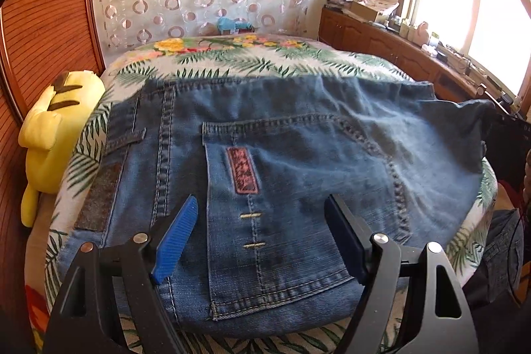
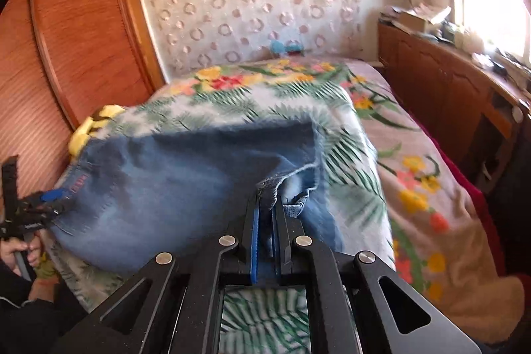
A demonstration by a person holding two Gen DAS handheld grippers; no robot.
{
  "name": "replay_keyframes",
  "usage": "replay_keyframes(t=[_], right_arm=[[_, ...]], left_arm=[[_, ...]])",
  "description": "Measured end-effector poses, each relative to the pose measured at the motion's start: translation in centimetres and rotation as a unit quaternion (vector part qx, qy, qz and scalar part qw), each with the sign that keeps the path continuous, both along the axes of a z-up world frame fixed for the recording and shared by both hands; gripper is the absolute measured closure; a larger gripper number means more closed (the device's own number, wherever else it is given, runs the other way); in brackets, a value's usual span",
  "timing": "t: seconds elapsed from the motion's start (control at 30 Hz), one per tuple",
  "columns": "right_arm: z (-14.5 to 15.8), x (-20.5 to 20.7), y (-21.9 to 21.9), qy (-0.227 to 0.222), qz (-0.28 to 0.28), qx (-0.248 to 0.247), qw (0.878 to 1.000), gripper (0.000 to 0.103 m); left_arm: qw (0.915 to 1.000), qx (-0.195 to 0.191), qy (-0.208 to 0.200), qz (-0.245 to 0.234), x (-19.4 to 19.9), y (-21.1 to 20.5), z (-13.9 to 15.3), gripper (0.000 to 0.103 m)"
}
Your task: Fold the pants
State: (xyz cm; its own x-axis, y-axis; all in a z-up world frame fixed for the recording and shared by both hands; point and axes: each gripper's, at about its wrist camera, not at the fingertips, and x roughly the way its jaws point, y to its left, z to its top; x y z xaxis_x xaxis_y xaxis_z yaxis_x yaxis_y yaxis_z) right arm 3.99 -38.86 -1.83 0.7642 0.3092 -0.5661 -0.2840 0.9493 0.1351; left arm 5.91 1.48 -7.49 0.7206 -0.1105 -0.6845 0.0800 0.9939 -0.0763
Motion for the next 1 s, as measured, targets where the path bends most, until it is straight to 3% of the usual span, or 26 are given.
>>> replay_keyframes(t=[0.37, 0.73, 1.0], right_arm=[[5.6, -0.6, 7.9, -0.055, 0.134, 0.009, 0.989, 0.097], [7.5, -0.2, 14.4, -0.051, 0.235, 0.001, 0.971, 0.097], [7.9, 1.8, 13.9, -0.047, 0.21, -0.016, 0.976, 0.062]], left_arm=[[0.9993, 0.009, -0.037, -0.001, -1.2, 0.0, 3.5, 0.024], [0.999, 0.004, -0.043, 0.009, -1.3, 1.3, 3.9, 0.024], [0.9993, -0.002, -0.038, 0.002, -0.7, 0.8, 3.4, 0.024]])
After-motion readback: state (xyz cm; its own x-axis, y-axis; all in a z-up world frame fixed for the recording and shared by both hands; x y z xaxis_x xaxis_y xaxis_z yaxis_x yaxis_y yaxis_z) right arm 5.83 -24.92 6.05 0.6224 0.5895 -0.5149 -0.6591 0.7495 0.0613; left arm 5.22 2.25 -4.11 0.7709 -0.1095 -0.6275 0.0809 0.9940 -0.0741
